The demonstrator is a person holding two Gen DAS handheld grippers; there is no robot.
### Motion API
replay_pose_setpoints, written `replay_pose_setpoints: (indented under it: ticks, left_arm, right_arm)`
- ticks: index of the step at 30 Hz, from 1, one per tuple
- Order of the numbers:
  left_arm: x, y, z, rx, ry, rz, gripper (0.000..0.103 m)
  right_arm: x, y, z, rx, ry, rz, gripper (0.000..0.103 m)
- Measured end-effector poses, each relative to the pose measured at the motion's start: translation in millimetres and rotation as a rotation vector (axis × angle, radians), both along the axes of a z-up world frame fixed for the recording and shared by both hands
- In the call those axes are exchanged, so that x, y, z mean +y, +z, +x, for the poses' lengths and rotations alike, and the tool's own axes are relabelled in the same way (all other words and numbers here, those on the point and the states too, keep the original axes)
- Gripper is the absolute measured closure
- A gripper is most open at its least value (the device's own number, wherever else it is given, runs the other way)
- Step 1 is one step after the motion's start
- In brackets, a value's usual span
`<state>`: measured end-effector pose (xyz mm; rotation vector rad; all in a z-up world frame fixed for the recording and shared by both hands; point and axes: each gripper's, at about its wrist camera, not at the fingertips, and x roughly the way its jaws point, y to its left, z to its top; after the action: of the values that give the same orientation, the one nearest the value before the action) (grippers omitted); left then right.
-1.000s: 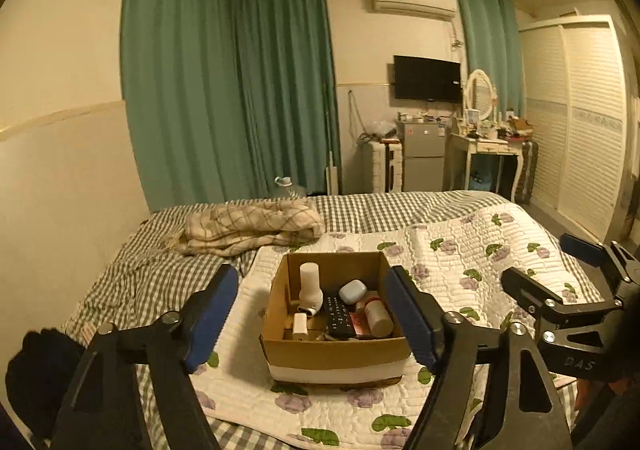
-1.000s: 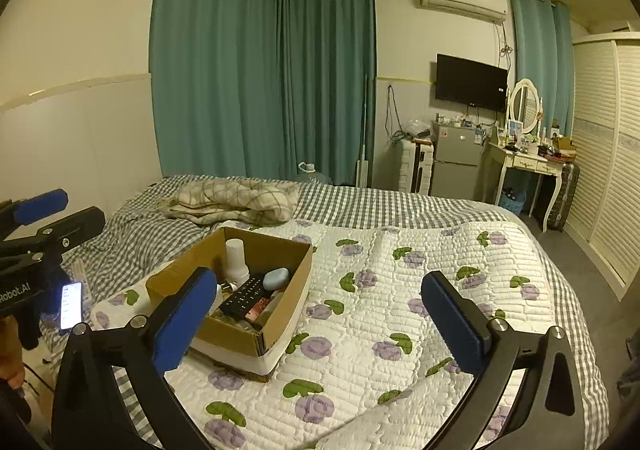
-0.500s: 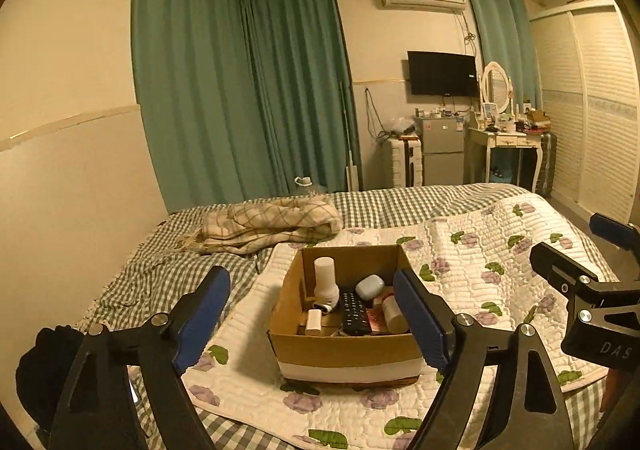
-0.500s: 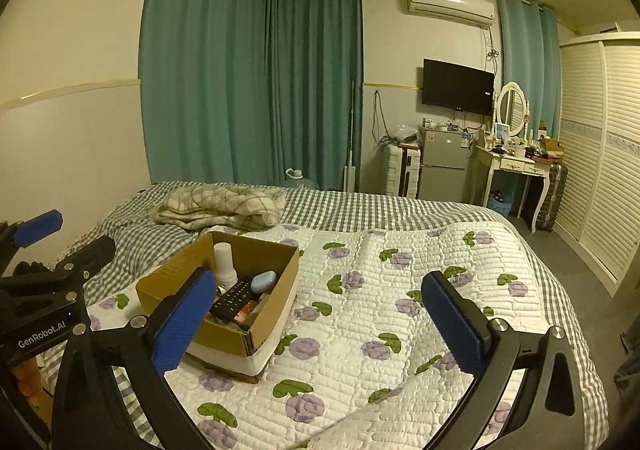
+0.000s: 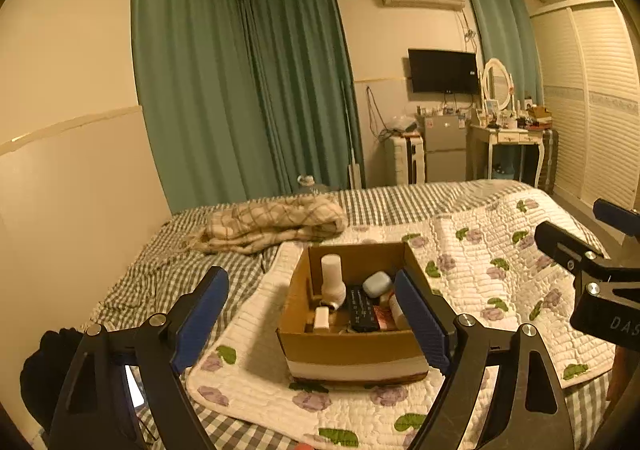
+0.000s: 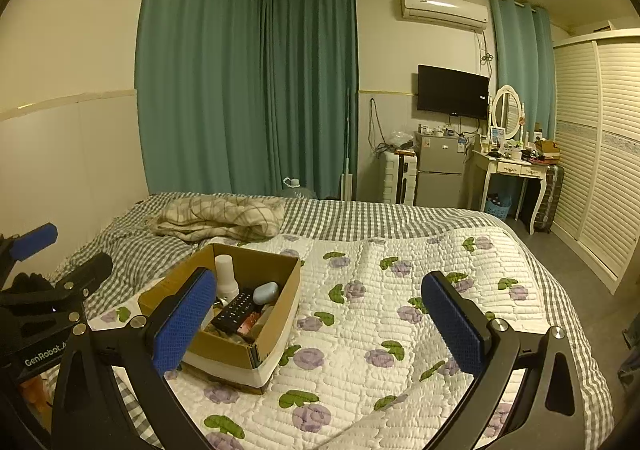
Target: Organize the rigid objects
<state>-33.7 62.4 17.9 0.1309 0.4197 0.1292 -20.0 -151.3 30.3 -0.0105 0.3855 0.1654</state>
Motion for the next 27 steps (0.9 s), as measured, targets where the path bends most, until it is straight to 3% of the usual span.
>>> replay_pose_setpoints:
  ticks: [27]
  left_arm:
    - [7.2,0.2,-2.9,-0.011,0.016,-0.028,0.015]
  right_arm:
    - [4.1,-2.7,1.9,0.025,0.0,-0.008,0.0]
